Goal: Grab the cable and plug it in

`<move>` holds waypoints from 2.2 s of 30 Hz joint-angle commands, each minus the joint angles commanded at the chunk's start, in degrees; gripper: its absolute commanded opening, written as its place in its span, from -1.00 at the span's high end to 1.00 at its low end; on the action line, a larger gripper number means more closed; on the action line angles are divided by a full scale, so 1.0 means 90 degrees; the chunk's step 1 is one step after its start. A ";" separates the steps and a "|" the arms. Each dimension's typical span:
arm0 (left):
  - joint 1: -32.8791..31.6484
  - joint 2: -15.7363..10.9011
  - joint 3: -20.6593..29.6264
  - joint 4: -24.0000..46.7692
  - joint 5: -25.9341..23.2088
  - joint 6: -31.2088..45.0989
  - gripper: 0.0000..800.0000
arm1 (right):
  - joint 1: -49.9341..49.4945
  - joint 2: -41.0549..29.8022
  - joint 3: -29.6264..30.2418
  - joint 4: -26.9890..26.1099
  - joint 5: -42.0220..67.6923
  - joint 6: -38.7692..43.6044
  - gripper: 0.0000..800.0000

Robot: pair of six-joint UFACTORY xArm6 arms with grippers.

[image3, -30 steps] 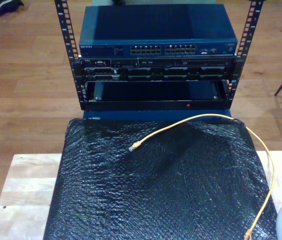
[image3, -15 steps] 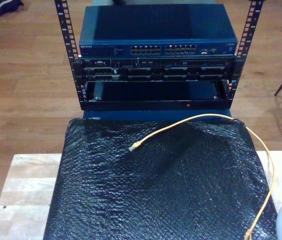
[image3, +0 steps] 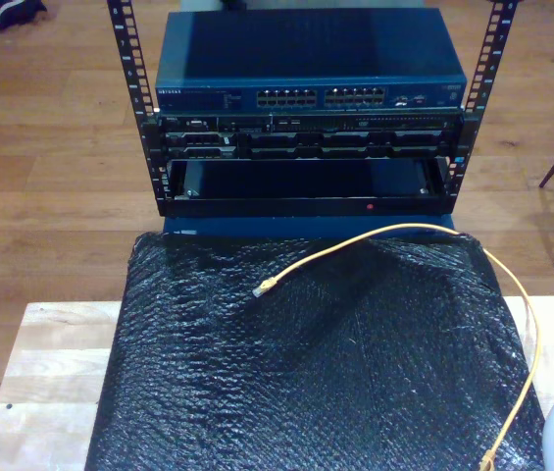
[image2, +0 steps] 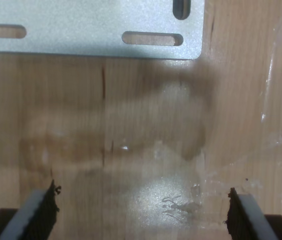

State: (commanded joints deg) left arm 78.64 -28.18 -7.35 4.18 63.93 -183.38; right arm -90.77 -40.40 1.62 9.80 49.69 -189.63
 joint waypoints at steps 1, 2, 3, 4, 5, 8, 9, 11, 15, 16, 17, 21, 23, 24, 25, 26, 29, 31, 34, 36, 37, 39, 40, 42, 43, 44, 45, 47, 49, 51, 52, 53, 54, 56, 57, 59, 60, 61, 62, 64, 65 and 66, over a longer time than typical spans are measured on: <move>0.0000 0.0000 0.0000 0.0000 0.0000 0.0000 -1.00 | -0.0010 0.0000 0.0000 -0.0010 0.0000 0.0010 -1.00; 0.0000 -0.0010 0.0000 0.0000 0.0010 0.0000 -1.00 | 0.0000 0.0000 0.0000 -0.0010 0.0000 0.0010 -1.00; 0.0000 -0.0010 0.0010 0.0000 0.0000 0.0000 -1.00 | -0.0010 -0.0010 0.0000 -0.0010 0.0000 0.0010 -1.00; 0.0000 -0.0010 0.0010 0.0000 0.0010 0.0000 -1.00 | -0.0010 -0.0010 -0.0020 -0.0010 0.0010 0.0000 -1.00; 0.0000 -0.0010 0.0010 0.0000 0.0000 0.0000 -1.00 | 0.0000 -0.0010 -0.0059 0.0000 0.0029 -0.0010 -1.00; 0.0000 -0.0010 -0.0020 0.0000 0.0039 -0.0020 -1.00 | 0.0000 -0.0078 -0.0137 0.0000 0.0098 0.0010 -1.00; 0.0000 -0.0010 -0.0029 0.0000 0.0059 -0.0020 -1.00 | 0.0000 -0.0137 -0.0176 0.0000 0.0156 0.0010 -1.00; 0.0010 -0.0029 -0.0049 0.0000 0.0107 -0.0010 -1.00 | 0.0000 -0.0195 -0.0225 -0.0029 0.0322 0.0020 -1.00; 0.0010 -0.0068 -0.0254 0.0020 0.0381 -0.0020 -1.00 | 0.0000 -0.0205 -0.0645 -0.0029 0.0947 0.0068 -1.00; 0.0010 -0.0068 -0.0322 0.0020 0.0498 -0.0010 -1.00 | 0.0000 -0.0205 -0.0752 -0.0029 0.1172 0.0078 -1.00; 0.0020 -0.0068 -0.0371 0.0020 0.0625 -0.0010 -1.00 | 0.0000 -0.0205 -0.0879 -0.0029 0.1387 0.0088 -1.00; 0.0010 -0.0068 -0.0479 0.0020 0.0899 0.0000 -1.00 | 0.0000 -0.0205 -0.1358 -0.0029 0.2022 0.0420 -0.99; 0.0010 -0.0068 -0.0498 0.0029 0.0908 0.0000 -1.00 | 0.0010 -0.0205 -0.1612 -0.0029 0.2286 0.0635 -0.99; 0.0010 -0.0068 -0.0518 0.0029 0.0928 -0.0010 -1.00 | 0.0010 -0.0205 -0.1758 -0.0020 0.2393 0.0723 -0.99; 0.0010 -0.0088 -0.0557 0.0029 0.0947 -0.0010 -1.00 | 0.0020 -0.0186 -0.1915 -0.0010 0.2501 0.0811 -0.99; 0.0010 -0.0098 -0.0635 0.0029 0.1006 -0.0020 -1.00 | 0.0020 -0.0186 -0.2042 -0.0010 0.2618 0.0918 -0.99; 0.0000 -0.0107 -0.0957 0.0000 0.1465 -0.0029 -1.00 | 0.0029 -0.0166 -0.2413 0.0000 0.3018 0.1348 -0.99; -0.0010 -0.0107 -0.1172 -0.0010 0.1856 -0.0059 -1.00 | 0.0049 -0.0166 -0.2628 0.0000 0.3311 0.1534 -0.99; -0.0020 -0.0107 -0.1485 -0.0088 0.2276 -0.0078 -1.00 | 0.0117 -0.0166 -0.2901 0.0010 0.3556 0.1827 -0.99; -0.0029 -0.0107 -0.1651 -0.0234 0.2471 -0.0127 -1.00 | 0.0254 -0.0156 -0.3077 0.0020 0.3643 0.2139 -0.99; -0.0029 -0.0107 -0.1739 -0.0332 0.2549 -0.0147 -1.00 | 0.0371 -0.0137 -0.3145 0.0020 0.3653 0.2325 -0.99; -0.0039 -0.0107 -0.1895 -0.0518 0.2696 -0.0195 -1.00 | 0.0635 -0.0088 -0.3302 0.0020 0.3663 0.2725 -0.99; -0.0039 -0.0107 -0.1983 -0.0606 0.2784 -0.0215 -1.00 | 0.0791 -0.0039 -0.3370 0.0020 0.3663 0.2940 -0.99; -0.0098 -0.0117 -0.2159 -0.0781 0.2989 -0.0293 -1.00 | 0.1045 0.0078 -0.3536 0.0020 0.3683 0.3360 -0.99; -0.0176 -0.0127 -0.2256 -0.0860 0.3096 -0.0342 -1.00 | 0.1182 0.0147 -0.3634 0.0020 0.3741 0.3595 -0.99; -0.0274 -0.0137 -0.2335 -0.0928 0.3233 -0.0400 -1.00 | 0.1299 0.0215 -0.3751 0.0020 0.3819 0.3800 -0.99; -0.0400 -0.0127 -0.2422 -0.0977 0.3360 -0.0488 -1.00 | 0.1407 0.0303 -0.3849 0.0020 0.3897 0.3966 -0.99; -0.0664 -0.0127 -0.2569 -0.1026 0.3585 -0.0723 -1.00 | 0.1592 0.0440 -0.4073 0.0029 0.3985 0.4308 -0.99; -0.0928 -0.0127 -0.2647 -0.1026 0.3653 -0.1045 -1.00 | 0.1817 0.0518 -0.4230 0.0068 0.4034 0.4679 -0.99; -0.1192 -0.0127 -0.2686 -0.1035 0.3653 -0.1387 -1.00 | 0.2012 0.0576 -0.4386 0.0156 0.4044 0.5109 -0.99; -0.1319 -0.0127 -0.2716 -0.1045 0.3653 -0.1534 -1.00 | 0.2100 0.0615 -0.4454 0.0186 0.4054 0.5294 -0.99; -0.1455 -0.0127 -0.2745 -0.1094 0.3653 -0.1680 -1.00 | 0.2217 0.0645 -0.4542 0.0225 0.4083 0.5480 -0.99; -0.1621 -0.0127 -0.2784 -0.1172 0.3653 -0.1836 -1.00 | 0.2344 0.0674 -0.4630 0.0274 0.4112 0.5675 -0.99; -0.1944 -0.0127 -0.2882 -0.1338 0.3663 -0.2120 -1.00 | 0.2569 0.0791 -0.4825 0.0440 0.4181 0.6085 -0.99; -0.2139 -0.0107 -0.2960 -0.1397 0.3663 -0.2276 -1.00 | 0.2686 0.0869 -0.4933 0.0547 0.4239 0.6291 -0.99; -0.2481 -0.0059 -0.3087 -0.1455 0.3663 -0.2540 -1.00 | 0.2989 0.1055 -0.5197 0.0752 0.4396 0.6642 -0.99; -0.2686 -0.0039 -0.3136 -0.1465 0.3653 -0.2696 -1.00 | 0.3136 0.1172 -0.5324 0.0850 0.4493 0.6779 -0.99; -0.2882 0.0000 -0.3175 -0.1465 0.3643 -0.2842 -1.00 | 0.3282 0.1309 -0.5451 0.0947 0.4601 0.6926 -0.99; -0.3067 0.0039 -0.3214 -0.1465 0.3624 -0.3009 -1.00 | 0.3389 0.1426 -0.5587 0.1026 0.4679 0.7082 -0.99; -0.3429 0.0107 -0.3292 -0.1475 0.3614 -0.3321 -1.00 | 0.3575 0.1573 -0.5822 0.1192 0.4786 0.7385 -0.99; -0.3604 0.0166 -0.3321 -0.1475 0.3604 -0.3477 -1.00 | 0.3683 0.1612 -0.5910 0.1270 0.4816 0.7482 -0.99; -0.3741 0.0205 -0.3341 -0.1475 0.3595 -0.3595 -1.00 | 0.3780 0.1651 -0.5998 0.1358 0.4855 0.7551 -0.99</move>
State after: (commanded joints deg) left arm 44.97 -26.33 -37.42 -9.10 96.29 -215.74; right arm -56.75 -25.54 -52.36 22.02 93.38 -121.67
